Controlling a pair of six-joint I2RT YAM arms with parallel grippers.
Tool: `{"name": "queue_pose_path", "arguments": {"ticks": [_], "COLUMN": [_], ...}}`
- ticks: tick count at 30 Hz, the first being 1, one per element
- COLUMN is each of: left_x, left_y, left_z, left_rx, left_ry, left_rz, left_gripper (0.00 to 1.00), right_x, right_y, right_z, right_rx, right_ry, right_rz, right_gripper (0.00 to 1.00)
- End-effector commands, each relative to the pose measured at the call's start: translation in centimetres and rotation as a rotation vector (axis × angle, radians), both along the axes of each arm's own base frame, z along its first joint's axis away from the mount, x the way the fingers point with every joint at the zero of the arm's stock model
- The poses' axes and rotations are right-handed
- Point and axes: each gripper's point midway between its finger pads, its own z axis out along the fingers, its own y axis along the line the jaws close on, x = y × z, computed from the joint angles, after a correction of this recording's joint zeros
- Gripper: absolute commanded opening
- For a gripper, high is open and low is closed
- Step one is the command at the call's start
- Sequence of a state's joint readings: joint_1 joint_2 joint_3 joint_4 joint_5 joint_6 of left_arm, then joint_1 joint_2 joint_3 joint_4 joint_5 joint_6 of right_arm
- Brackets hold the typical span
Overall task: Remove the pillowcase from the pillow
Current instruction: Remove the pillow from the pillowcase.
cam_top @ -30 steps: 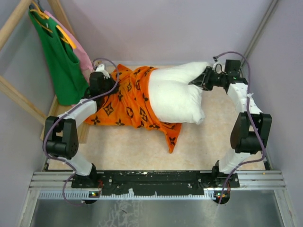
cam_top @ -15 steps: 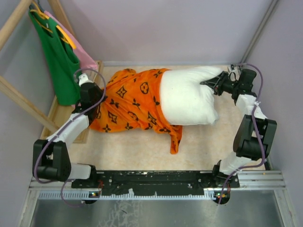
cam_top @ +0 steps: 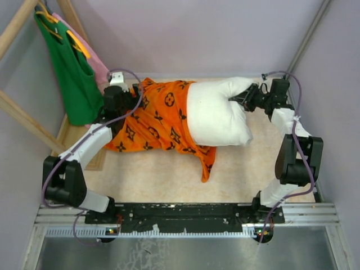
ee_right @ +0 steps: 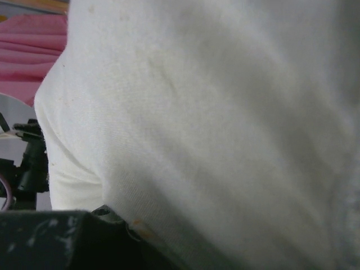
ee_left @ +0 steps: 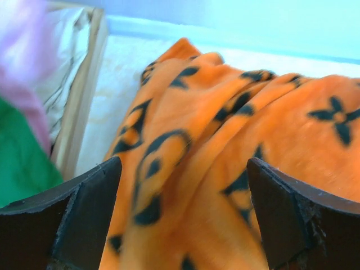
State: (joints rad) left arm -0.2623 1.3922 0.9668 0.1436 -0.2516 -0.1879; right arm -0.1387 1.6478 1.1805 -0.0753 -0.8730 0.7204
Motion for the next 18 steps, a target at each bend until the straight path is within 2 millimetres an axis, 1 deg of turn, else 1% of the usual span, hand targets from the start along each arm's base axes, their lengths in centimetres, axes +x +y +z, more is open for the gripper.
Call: {"name": "queue_pose_path", "arguments": {"ticks": [1,2,4,5,6,7,8,9,11,13,15,16,18], "left_x": [3.9,4.8,6.3,7.3,7.9,8.8,10.1,10.9,11.7,11.5,10.3,10.0,8.9], "left_y": [-2.7,-3.2,-4.1,-5.0,-5.7,-6.7,-7.9,-9.1,-10.9,-12.1,-13.0,-13.3,-13.6], "left_z": [3.6,5.1,6.5,6.4,7.0,6.9,5.2,4.1,1.6,-0.4,-2.3,-2.6,-4.6], "left_rx": [0.005,0.005,0.001,-0.004,-0.008,-0.007,-0.004,-0.004,-0.02,-0.054,-0.113,-0.142,-0.177], "left_ry": [-0.079,-0.106,-0.133,-0.134,-0.145,-0.132,-0.083,-0.04,0.037,0.067,0.076,0.061,0.095], "left_rz": [-0.097,-0.103,-0.132,-0.164,-0.194,-0.237,-0.284,-0.336,-0.412,-0.452,-0.483,-0.498,-0.515], "left_gripper": [0.98,0.98,0.99,1.0,1.0,1.0,1.0,1.0,0.98,0.97,0.98,0.99,0.95], "right_x": [1.6,1.5,1.3,1.2,1.1,1.0,0.9,0.8,0.6,0.3,0.0,0.0,-0.2], "right_y": [1.1,1.3,1.4,1.4,1.4,1.4,1.4,1.5,1.5,1.5,1.5,1.5,1.6], "right_z": [3.6,3.6,3.7,3.8,4.0,4.1,4.2,4.3,4.6,4.9,5.0,5.1,5.4], "right_rx": [-0.097,-0.105,-0.119,-0.12,-0.121,-0.12,-0.119,-0.118,-0.121,-0.127,-0.133,-0.135,-0.13], "right_ry": [-0.168,-0.165,-0.17,-0.172,-0.176,-0.178,-0.179,-0.182,-0.189,-0.195,-0.197,-0.203,-0.211], "right_rz": [0.009,0.014,0.021,0.022,0.022,0.022,0.023,0.025,0.026,0.03,0.032,0.032,0.039], "right_gripper": [0.0,0.0,0.0,0.0,0.0,0.0,0.0,0.0,0.0,0.0,0.0,0.0,0.0]}}
